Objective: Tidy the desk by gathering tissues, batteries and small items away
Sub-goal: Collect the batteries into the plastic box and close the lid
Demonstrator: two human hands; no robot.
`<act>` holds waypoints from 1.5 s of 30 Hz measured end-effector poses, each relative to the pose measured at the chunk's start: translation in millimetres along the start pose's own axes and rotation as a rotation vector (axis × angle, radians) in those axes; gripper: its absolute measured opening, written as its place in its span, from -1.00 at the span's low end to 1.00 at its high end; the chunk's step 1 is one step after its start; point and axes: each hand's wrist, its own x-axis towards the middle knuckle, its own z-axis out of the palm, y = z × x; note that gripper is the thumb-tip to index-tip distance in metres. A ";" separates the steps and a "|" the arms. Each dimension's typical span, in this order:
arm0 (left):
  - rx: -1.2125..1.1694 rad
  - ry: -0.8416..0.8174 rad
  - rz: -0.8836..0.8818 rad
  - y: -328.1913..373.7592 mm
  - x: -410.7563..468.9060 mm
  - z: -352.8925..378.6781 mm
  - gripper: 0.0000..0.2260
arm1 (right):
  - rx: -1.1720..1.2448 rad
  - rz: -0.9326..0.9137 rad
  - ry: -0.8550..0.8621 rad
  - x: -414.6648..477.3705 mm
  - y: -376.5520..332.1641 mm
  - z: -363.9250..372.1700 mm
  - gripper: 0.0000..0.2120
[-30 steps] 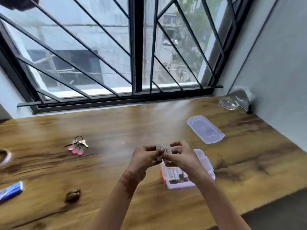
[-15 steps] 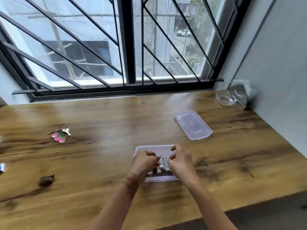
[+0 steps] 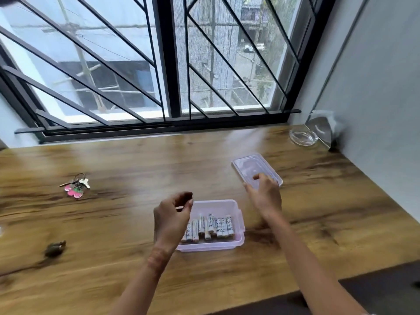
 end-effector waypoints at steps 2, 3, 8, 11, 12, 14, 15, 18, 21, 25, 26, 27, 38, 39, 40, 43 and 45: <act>0.073 0.048 0.021 -5.3 -1.7 -0.9 -0.82 | -0.116 -0.003 -0.129 19.3 17.2 6.7 -0.48; 0.118 0.062 0.017 -8.6 -2.3 -1.7 -0.84 | -0.174 -0.023 -0.206 26.6 25.0 10.6 -0.42; 0.212 0.060 -0.028 -25.8 -1.9 -0.6 -0.82 | -0.303 -0.090 -0.310 33.7 41.8 26.8 -0.50; 0.189 0.045 -0.047 -26.9 0.5 -1.5 -0.82 | -0.534 -0.180 -0.290 28.1 41.7 32.3 -0.55; 0.184 0.036 -0.050 -27.0 1.3 -1.9 -0.81 | -0.609 -0.243 -0.277 25.2 41.2 31.9 -0.57; 0.160 0.029 -0.067 -27.1 2.5 -2.9 -0.80 | -0.680 -0.383 -0.146 23.1 39.2 27.4 -0.67; 0.148 0.032 -0.076 -27.5 2.8 -3.1 -0.78 | -0.635 -0.401 -0.044 21.6 38.0 23.3 -0.75; 0.122 0.018 -0.105 -28.4 4.6 -4.2 -0.75 | -0.044 -0.320 0.270 12.2 19.9 1.6 -0.86; 0.083 -0.038 -0.163 -30.1 9.7 -7.9 -0.79 | 0.659 -0.011 0.238 2.9 -8.0 -26.4 -0.81; -0.075 -0.054 -0.248 -35.1 12.2 -15.1 -0.81 | 0.900 0.150 -0.008 -9.8 -30.4 -43.1 -0.74; -0.100 -0.055 -0.266 -35.2 11.6 -16.6 -0.75 | 0.847 0.150 -0.087 -15.1 -32.6 -40.7 -0.72; -0.110 -0.059 -0.278 -34.4 10.5 -17.6 -0.69 | 0.793 0.149 -0.153 -19.7 -32.8 -35.6 -0.71; -0.146 -0.143 -0.291 -45.6 3.3 -20.2 -0.81 | 0.145 -0.112 -0.264 -39.9 -31.7 -1.4 -0.78; -0.154 -0.145 -0.295 -44.6 2.5 -20.5 -0.79 | 0.128 -0.133 -0.237 -40.7 -31.5 1.6 -0.78; -0.166 -0.153 -0.301 -44.2 1.8 -21.2 -0.77 | 0.125 -0.148 -0.204 -42.4 -30.8 4.6 -0.78; -0.200 -0.181 -0.295 -44.1 0.5 -22.8 -0.78 | 0.137 -0.157 -0.096 -49.1 -27.8 12.2 -0.79; -0.215 -0.190 -0.299 -45.0 0.3 -23.4 -0.77 | 0.107 -0.161 -0.038 -51.8 -25.0 16.3 -0.81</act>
